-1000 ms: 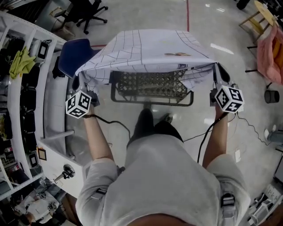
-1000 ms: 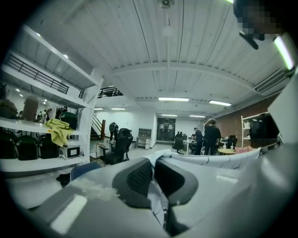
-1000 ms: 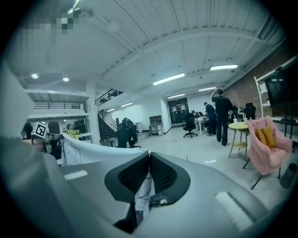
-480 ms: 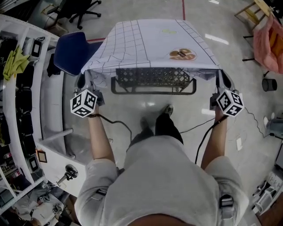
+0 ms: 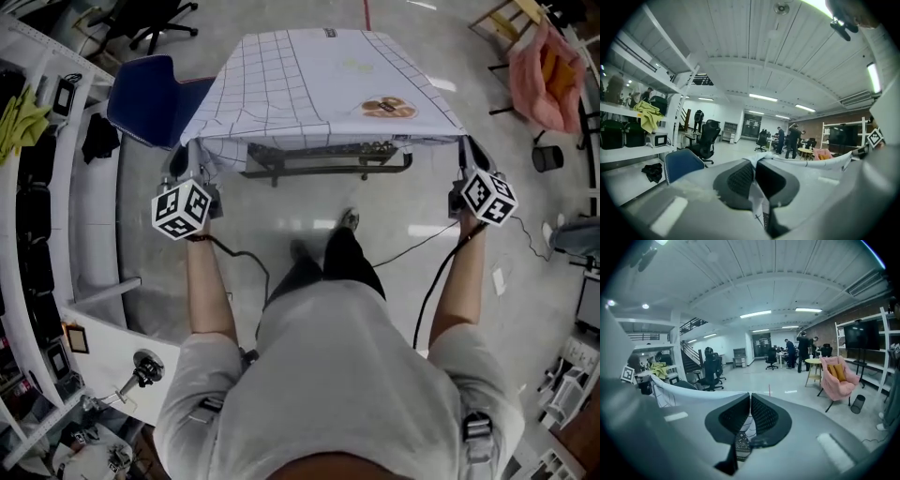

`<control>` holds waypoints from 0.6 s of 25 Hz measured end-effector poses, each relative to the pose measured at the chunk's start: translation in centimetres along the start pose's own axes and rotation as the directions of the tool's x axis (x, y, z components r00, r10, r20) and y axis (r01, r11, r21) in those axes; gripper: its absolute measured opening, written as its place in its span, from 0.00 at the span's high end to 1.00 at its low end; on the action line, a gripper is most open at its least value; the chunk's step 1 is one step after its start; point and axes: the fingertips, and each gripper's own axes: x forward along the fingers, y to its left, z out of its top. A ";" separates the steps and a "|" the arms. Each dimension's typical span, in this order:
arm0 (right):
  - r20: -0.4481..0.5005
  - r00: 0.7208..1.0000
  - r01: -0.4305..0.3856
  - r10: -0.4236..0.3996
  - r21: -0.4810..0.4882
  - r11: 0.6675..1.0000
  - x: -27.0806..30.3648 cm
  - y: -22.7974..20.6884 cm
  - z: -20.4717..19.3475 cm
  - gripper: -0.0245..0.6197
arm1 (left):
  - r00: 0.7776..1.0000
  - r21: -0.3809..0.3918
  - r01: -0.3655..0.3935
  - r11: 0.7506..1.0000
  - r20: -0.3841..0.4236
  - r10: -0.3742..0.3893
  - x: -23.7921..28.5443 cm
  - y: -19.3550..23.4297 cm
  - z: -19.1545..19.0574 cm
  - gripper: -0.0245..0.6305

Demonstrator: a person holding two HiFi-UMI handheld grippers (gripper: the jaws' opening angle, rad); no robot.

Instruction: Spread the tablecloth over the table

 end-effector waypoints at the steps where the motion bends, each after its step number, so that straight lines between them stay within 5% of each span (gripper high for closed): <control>1: -0.008 1.000 0.002 -0.002 -0.011 1.000 -0.1 0.2 0.2 0.94 | 1.000 0.000 0.006 1.000 0.003 -0.006 0.0 0.2 0.0 0.92; 6: -0.061 0.998 0.013 -0.015 -0.029 0.999 -0.9 0.1 0.8 0.93 | 0.999 0.012 0.050 0.999 0.015 -0.050 0.7 0.2 0.7 0.92; 11: 0.055 0.995 0.076 -0.077 0.025 0.997 -4.4 -2.3 4.5 0.95 | 0.999 -0.003 0.039 0.999 0.016 -0.039 -0.3 0.0 0.9 0.92; 15: -0.053 0.998 0.035 -0.032 0.055 0.998 -2.7 -1.8 -1.0 0.95 | 1.000 0.022 0.008 1.000 -0.010 -0.008 -0.9 0.4 0.4 0.92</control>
